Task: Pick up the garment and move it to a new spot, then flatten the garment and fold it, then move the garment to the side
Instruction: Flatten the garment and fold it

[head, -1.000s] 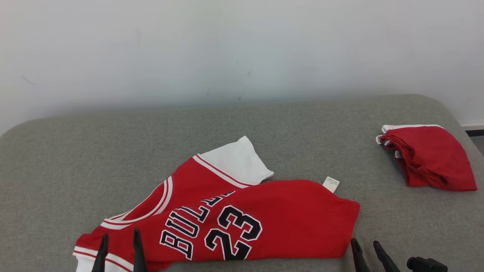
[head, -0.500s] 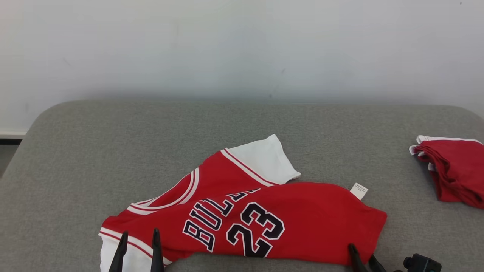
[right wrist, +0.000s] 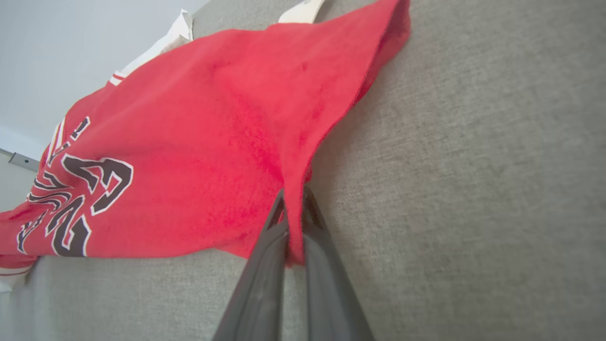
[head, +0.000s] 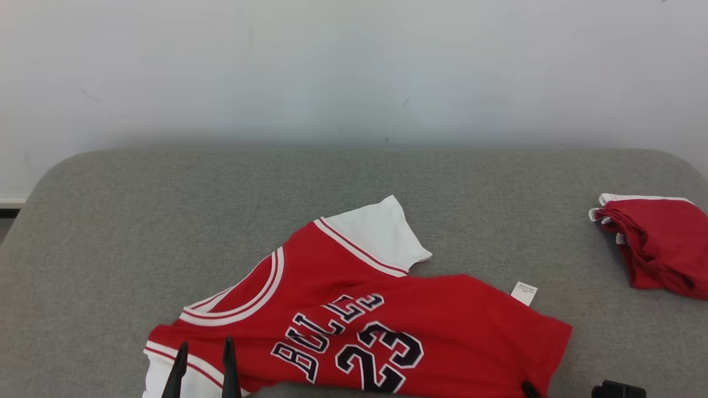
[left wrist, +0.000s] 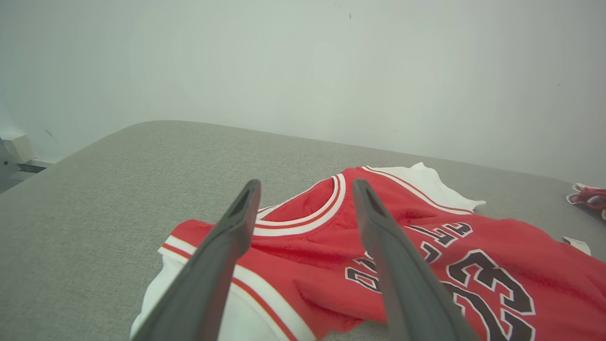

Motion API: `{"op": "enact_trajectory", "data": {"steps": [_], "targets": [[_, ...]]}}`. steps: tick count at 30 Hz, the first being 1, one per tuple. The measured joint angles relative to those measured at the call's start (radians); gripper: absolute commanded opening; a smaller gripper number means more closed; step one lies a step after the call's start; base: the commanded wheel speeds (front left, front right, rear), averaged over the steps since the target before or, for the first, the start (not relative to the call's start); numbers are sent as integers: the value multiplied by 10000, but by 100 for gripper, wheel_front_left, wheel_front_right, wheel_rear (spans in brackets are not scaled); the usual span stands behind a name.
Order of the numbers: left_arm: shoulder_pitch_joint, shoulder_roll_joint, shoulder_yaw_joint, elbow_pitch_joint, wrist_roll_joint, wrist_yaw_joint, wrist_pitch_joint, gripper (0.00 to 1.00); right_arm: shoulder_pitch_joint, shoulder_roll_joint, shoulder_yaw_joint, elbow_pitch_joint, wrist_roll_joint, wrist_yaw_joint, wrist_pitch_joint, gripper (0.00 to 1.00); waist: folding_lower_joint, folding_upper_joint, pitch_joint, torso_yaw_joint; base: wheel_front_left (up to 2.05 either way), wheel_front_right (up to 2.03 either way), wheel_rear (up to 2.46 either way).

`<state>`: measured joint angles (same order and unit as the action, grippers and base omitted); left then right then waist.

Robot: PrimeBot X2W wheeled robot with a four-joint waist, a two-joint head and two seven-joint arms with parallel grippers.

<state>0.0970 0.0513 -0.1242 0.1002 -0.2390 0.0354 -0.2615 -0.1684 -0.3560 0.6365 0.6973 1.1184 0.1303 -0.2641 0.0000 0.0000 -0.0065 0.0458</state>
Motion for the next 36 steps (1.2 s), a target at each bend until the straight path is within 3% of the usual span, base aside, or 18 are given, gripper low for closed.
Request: {"op": "enact_trajectory", "data": {"steps": [6, 9, 10, 11, 14, 19, 25, 27, 30, 36], "targets": [[7, 0, -35, 90, -19, -6, 0, 100, 161, -1350, 965, -211, -113, 19, 0, 0, 0, 0, -37, -399, 0, 0, 0], [-16, 0, -96, 328, -17, -92, 0, 100, 159, -1701, 1383, -351, -63, 19, 104, 0, 0, 0, -41, -620, 0, 0, 0], [-55, -2, -146, 428, -13, -105, 2, 100, 149, -1756, 1499, -395, 23, 19, 178, 40, 0, 0, -38, -693, 0, 0, 0], [-155, -2, -176, 556, 8, -182, 2, 100, 130, -1802, 1634, -456, 90, 19, 215, 100, 0, 0, -33, -768, 0, 0, 0], [-804, 58, -337, 1085, 77, -407, 44, 100, 50, -1954, 1912, -694, 268, 19, 249, 100, 0, 0, -7, -990, 0, 0, 0], [-2985, 631, -612, 1670, 196, -1014, 1131, 100, -230, -2351, 2044, -1089, -115, 17, 69, 100, 0, 0, 132, -1390, 0, 0, 0], [-5880, 1653, -1292, 2483, 199, -1540, 3074, 100, -571, -2188, 593, -2086, -1603, 17, 2, 100, 1, 0, 508, -2057, 0, 0, 0], [-6686, 1894, -1783, 2871, -115, -1605, 3726, 100, -487, -1896, 119, -2485, -2144, 17, 2, 100, 0, 0, 673, -2319, 0, 0, 0], [-7744, 2495, -3336, 3317, -1060, -1670, 4627, 100, -318, -1430, -297, -2947, -2711, 17, 2, 100, 1, 0, 961, -2715, 0, 0, 0], [-9487, 4036, -5977, 3958, -3262, -1670, 6253, 100, -267, -825, -562, -3285, -3221, 17, 2, 100, 2, 0, 1644, -3484, 0, 0, 0]]}}
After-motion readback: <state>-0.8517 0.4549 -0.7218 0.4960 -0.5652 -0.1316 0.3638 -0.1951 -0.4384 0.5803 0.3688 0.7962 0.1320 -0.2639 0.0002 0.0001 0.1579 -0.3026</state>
